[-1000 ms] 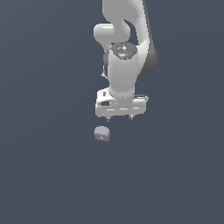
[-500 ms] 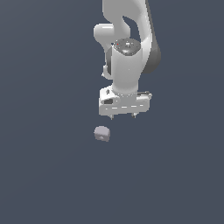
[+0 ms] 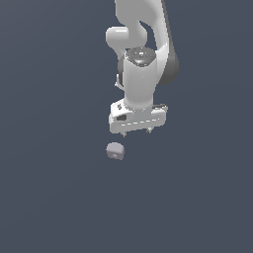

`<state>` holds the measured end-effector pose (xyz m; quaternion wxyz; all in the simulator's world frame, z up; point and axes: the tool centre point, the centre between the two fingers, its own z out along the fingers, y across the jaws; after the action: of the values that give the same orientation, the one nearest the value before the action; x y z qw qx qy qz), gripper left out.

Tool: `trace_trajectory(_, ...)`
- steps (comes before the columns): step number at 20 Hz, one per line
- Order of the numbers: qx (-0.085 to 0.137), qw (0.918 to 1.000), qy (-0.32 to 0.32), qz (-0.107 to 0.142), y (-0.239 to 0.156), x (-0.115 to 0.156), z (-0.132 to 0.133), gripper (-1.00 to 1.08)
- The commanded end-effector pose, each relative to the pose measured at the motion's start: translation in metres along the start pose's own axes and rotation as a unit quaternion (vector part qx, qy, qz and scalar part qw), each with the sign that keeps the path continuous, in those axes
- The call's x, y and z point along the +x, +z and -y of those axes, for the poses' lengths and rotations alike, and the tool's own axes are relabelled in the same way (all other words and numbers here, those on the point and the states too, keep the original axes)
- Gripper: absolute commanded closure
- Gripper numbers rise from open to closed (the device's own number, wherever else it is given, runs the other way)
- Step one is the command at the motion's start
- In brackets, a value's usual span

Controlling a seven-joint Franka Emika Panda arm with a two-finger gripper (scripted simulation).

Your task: Pick up the object and move it to a goal position.

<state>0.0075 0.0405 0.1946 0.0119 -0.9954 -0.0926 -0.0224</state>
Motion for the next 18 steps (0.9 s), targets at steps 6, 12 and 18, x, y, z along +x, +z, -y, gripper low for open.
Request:
trace_trajectory(6, -0.003, 0.9973, -0.074, 0.004, 0.011, -0.002, -0.013, -0.92)
trace_trajectory(12, -0.005, 0.9891, -0.147, 0.008, 0.022, -0.005, -0.025, -0.92)
trace_trajectory(18, -0.006, 0.9756, -0.219, 0.012, 0.033, -0.008, -0.036, -0.92)
